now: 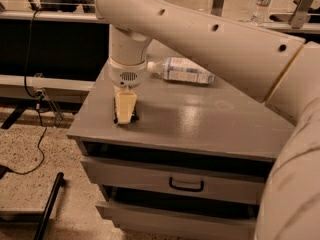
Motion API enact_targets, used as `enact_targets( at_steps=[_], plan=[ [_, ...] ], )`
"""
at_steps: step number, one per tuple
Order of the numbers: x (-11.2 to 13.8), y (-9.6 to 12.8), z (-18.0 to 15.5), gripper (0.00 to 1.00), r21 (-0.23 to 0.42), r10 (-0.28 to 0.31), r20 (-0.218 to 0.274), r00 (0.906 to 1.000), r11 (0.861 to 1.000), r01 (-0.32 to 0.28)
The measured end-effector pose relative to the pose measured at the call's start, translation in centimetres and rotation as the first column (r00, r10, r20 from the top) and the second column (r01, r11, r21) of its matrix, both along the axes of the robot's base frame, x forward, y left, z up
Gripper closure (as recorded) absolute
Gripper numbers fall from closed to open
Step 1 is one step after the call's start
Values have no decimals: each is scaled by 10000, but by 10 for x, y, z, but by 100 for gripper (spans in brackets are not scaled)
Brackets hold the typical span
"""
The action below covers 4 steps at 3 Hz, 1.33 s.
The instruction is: Pick rxbar chocolate
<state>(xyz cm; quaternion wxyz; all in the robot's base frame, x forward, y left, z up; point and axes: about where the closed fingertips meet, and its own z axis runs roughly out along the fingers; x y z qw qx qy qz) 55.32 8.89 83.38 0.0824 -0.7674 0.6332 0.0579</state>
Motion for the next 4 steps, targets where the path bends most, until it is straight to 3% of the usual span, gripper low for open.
enact_targets(
  at_steps=[1,2,3,4],
  plan=[
    [-1,-4,13,100,1270,241,268,9994,9915,-273],
    [-4,-13,30,100,2651,574,799,9951,9612,-767],
    [-10,-18,52,100,3844,921,1430,9854,9123,-1410],
    [-19,-18,71,100,4779,1386,1891,9721,8519,-2144]
  ],
)
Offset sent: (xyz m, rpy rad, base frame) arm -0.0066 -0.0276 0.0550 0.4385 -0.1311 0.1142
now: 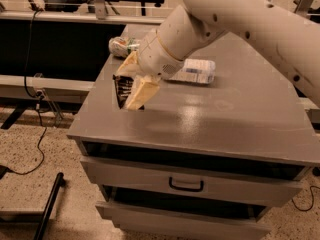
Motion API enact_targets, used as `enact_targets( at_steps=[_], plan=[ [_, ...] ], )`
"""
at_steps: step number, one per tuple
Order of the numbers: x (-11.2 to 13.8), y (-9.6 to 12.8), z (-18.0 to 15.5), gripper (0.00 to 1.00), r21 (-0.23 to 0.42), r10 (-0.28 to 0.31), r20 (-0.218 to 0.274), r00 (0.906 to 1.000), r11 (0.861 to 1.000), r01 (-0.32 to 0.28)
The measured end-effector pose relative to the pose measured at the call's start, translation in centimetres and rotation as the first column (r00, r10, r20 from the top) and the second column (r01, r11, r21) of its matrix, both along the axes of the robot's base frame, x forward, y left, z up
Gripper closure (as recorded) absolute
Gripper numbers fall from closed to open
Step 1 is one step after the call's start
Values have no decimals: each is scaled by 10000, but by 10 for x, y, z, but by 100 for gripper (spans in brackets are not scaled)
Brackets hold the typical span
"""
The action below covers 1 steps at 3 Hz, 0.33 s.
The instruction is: Pick rxbar chocolate
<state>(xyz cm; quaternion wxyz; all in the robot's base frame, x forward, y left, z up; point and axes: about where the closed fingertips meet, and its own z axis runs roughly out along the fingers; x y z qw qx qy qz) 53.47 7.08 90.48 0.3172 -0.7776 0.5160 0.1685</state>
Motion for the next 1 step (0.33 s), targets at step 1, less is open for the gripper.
enact_targets(
  at_steps=[1],
  plan=[
    [-2,1,1,100,46,143,59,9999,9999,-144]
  ],
)
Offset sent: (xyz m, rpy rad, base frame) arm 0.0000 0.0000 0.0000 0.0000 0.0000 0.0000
